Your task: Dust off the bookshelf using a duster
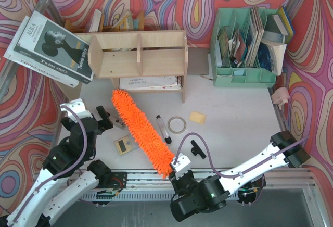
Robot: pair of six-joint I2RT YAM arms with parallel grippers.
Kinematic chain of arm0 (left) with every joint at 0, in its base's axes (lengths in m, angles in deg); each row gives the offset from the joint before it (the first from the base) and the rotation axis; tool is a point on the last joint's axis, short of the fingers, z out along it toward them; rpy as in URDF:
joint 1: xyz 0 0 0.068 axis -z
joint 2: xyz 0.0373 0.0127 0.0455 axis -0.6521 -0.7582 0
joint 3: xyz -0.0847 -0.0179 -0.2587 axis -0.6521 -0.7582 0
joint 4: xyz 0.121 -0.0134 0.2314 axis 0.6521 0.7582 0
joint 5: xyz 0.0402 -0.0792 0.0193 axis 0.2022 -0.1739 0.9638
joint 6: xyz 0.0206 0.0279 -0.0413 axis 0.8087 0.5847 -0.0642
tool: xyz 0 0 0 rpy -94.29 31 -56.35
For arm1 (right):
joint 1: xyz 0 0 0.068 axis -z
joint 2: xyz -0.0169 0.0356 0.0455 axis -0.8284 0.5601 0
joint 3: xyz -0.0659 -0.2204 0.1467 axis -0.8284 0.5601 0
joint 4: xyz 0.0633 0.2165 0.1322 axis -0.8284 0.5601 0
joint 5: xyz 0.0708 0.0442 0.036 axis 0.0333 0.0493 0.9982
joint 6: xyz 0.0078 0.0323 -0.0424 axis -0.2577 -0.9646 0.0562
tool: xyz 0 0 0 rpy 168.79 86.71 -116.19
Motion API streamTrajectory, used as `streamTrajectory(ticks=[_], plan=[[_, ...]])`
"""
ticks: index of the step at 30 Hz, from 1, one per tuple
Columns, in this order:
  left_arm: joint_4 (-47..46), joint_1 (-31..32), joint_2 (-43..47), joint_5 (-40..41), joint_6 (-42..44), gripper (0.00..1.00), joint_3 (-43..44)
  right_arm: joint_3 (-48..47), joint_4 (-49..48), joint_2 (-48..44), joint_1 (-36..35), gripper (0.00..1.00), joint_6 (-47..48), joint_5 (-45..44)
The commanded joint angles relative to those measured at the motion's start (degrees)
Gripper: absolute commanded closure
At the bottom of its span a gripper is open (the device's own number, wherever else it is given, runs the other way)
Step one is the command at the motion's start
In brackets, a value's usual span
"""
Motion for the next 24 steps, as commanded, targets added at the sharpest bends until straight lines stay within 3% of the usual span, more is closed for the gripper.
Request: streamTrajectory(ticks=[1,10,17,24], plan=[[-0.2,0.2,-0.3,0.9,0.6,0.02,0.8,1.3,2.1,-1.2,-0.1,1.0,-2.1,-3.4],[-0.2,0.2,0.0,1.0,0.5,0.02,0.8,-5.5,0.9,-0.6,-0.1,1.0,7.8,-8.8],[-0.4,0.2,0.4,0.7,0.5,0.02,0.7,-7.0,2.2,-5.7,-0.1,1.0,12.7,-12.8],[-0.4,0.2,0.3,0.5,0.5,0.02,0.7,0.5,-9.9,-9.9,4.2,1.0,24.4,-5.5]])
